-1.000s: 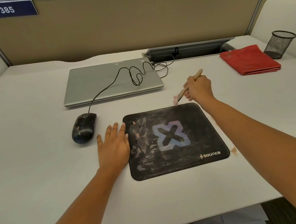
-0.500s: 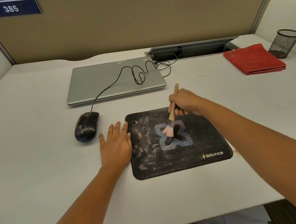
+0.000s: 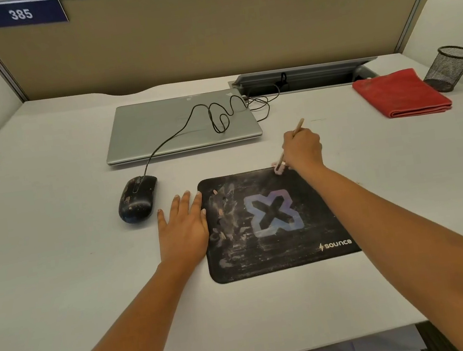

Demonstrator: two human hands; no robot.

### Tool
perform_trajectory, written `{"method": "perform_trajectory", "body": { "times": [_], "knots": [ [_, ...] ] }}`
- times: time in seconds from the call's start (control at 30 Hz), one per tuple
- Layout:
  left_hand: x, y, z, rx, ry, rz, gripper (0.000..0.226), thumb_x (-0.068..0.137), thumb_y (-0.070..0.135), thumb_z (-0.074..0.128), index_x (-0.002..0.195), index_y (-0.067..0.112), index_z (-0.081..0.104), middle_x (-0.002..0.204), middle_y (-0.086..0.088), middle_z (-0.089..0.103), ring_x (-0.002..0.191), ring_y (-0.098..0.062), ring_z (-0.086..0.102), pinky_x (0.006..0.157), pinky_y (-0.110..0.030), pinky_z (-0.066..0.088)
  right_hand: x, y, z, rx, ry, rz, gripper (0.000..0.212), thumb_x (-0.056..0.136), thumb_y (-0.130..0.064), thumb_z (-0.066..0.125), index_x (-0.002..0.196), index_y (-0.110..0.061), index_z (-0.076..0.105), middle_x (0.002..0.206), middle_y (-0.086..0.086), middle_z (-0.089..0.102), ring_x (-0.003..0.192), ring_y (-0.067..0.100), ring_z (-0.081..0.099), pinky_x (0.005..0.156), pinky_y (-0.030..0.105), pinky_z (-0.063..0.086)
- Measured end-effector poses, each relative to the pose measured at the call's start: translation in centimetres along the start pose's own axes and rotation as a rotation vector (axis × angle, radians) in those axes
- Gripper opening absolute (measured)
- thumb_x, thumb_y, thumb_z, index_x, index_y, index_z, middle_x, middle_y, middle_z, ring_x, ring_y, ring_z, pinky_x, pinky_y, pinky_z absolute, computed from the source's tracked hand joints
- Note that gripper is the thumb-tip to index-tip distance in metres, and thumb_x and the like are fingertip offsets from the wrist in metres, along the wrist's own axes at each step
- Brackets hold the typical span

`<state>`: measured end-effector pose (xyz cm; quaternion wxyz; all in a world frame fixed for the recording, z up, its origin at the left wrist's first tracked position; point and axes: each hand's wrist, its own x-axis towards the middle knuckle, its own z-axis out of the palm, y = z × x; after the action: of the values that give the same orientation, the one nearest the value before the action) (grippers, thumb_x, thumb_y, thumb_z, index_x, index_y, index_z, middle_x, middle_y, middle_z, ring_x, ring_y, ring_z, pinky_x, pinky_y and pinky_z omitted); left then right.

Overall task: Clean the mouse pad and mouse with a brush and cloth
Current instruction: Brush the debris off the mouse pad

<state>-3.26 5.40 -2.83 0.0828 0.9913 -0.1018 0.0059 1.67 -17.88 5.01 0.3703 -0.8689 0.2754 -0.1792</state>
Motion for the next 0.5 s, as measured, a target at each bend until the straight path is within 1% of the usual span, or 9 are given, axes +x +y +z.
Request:
{"method": "perform_trajectory", "body": {
  "times": [0.07, 0.1, 0.13, 0.2, 0.27, 0.33, 0.37, 0.4, 0.5],
  "knots": [
    [0.0, 0.0, 0.0, -0.003, 0.004, 0.001, 0.051, 0.099, 0.039, 0.013, 0.148, 0.026, 0.007, 0.157, 0.001, 0.008, 0.145, -0.019, 0.002, 0.116, -0.044, -0.001, -0.5, -0.4, 0.6, 0.065, -0.059, -0.007, 0.036, 0.098, -0.023, 0.036, 0.097, 0.003, 0.062, 0.093, 0.015, 0.064, 0.077, 0.023, 0.063, 0.067, 0.028, 0.053],
    [0.0, 0.0, 0.0, -0.008, 0.005, 0.002, 0.051, 0.099, 0.039, 0.013, 0.148, 0.026, 0.008, 0.157, 0.001, 0.008, 0.145, -0.018, 0.002, 0.116, -0.044, -0.001, -0.7, -0.6, 0.7, 0.087, -0.089, -0.002, 0.037, 0.098, -0.023, 0.036, 0.098, 0.003, 0.062, 0.093, 0.016, 0.064, 0.076, 0.023, 0.063, 0.070, 0.030, 0.054],
    [0.0, 0.0, 0.0, -0.013, 0.005, 0.003, 0.051, 0.099, 0.038, 0.013, 0.148, 0.026, 0.008, 0.157, 0.001, 0.008, 0.145, -0.018, 0.002, 0.116, -0.044, -0.001, -0.9, -0.8, 0.8, 0.098, -0.122, 0.009, 0.037, 0.098, -0.023, 0.036, 0.099, 0.003, 0.062, 0.089, 0.015, 0.063, 0.069, 0.021, 0.062, 0.066, 0.028, 0.053],
    [0.0, 0.0, 0.0, -0.015, 0.005, 0.003, 0.051, 0.099, 0.039, 0.013, 0.148, 0.026, 0.008, 0.157, 0.001, 0.008, 0.145, -0.019, 0.002, 0.116, -0.044, -0.001, -1.1, -1.1, 0.7, 0.130, -0.218, 0.047, 0.038, 0.099, -0.023, 0.034, 0.097, 0.003, 0.061, 0.077, 0.011, 0.059, 0.053, 0.014, 0.053, 0.054, 0.019, 0.047],
    [0.0, -0.1, 0.0, -0.010, 0.007, 0.003, 0.051, 0.099, 0.039, 0.013, 0.148, 0.026, 0.008, 0.157, 0.001, 0.008, 0.145, -0.018, 0.002, 0.116, -0.044, -0.001, -1.1, -1.3, 0.3, 0.167, -0.352, 0.091, 0.039, 0.099, -0.022, 0.032, 0.092, 0.002, 0.061, 0.065, 0.009, 0.056, 0.046, 0.014, 0.049, 0.043, 0.015, 0.043],
    [0.0, -0.1, 0.1, -0.014, 0.013, 0.002, 0.051, 0.099, 0.039, 0.013, 0.148, 0.026, 0.009, 0.157, 0.002, 0.009, 0.145, -0.018, 0.003, 0.116, -0.044, 0.000, -0.8, -1.7, -0.3, 0.133, -0.453, 0.100, 0.039, 0.098, -0.022, 0.033, 0.083, 0.001, 0.061, 0.059, 0.008, 0.055, 0.044, 0.013, 0.047, 0.036, 0.015, 0.038],
    [0.0, -0.1, 0.1, -0.017, 0.015, 0.002, 0.051, 0.099, 0.039, 0.013, 0.148, 0.027, 0.009, 0.157, 0.002, 0.009, 0.145, -0.018, 0.003, 0.116, -0.044, 0.000, -0.6, -2.0, -0.5, 0.109, -0.450, 0.094, 0.038, 0.098, -0.022, 0.034, 0.081, 0.000, 0.060, 0.058, 0.006, 0.054, 0.044, 0.012, 0.047, 0.037, 0.015, 0.037],
    [0.0, -0.1, 0.1, -0.021, 0.015, 0.003, 0.051, 0.099, 0.039, 0.013, 0.148, 0.027, 0.009, 0.157, 0.002, 0.010, 0.145, -0.018, 0.003, 0.116, -0.044, 0.000, -0.2, -2.2, -0.7, 0.104, -0.404, 0.087, 0.037, 0.097, -0.022, 0.035, 0.083, 0.000, 0.061, 0.059, 0.005, 0.055, 0.044, 0.012, 0.047, 0.039, 0.016, 0.036],
    [0.1, -0.1, 0.2, -0.017, 0.015, 0.001, 0.051, 0.099, 0.040, 0.013, 0.148, 0.027, 0.009, 0.157, 0.002, 0.009, 0.145, -0.018, 0.003, 0.116, -0.044, -0.001, 1.1, -2.7, -1.0, 0.156, -0.169, 0.048, 0.035, 0.098, -0.023, 0.035, 0.097, 0.000, 0.061, 0.072, 0.006, 0.058, 0.050, 0.011, 0.051, 0.045, 0.016, 0.040]
  ]
}}
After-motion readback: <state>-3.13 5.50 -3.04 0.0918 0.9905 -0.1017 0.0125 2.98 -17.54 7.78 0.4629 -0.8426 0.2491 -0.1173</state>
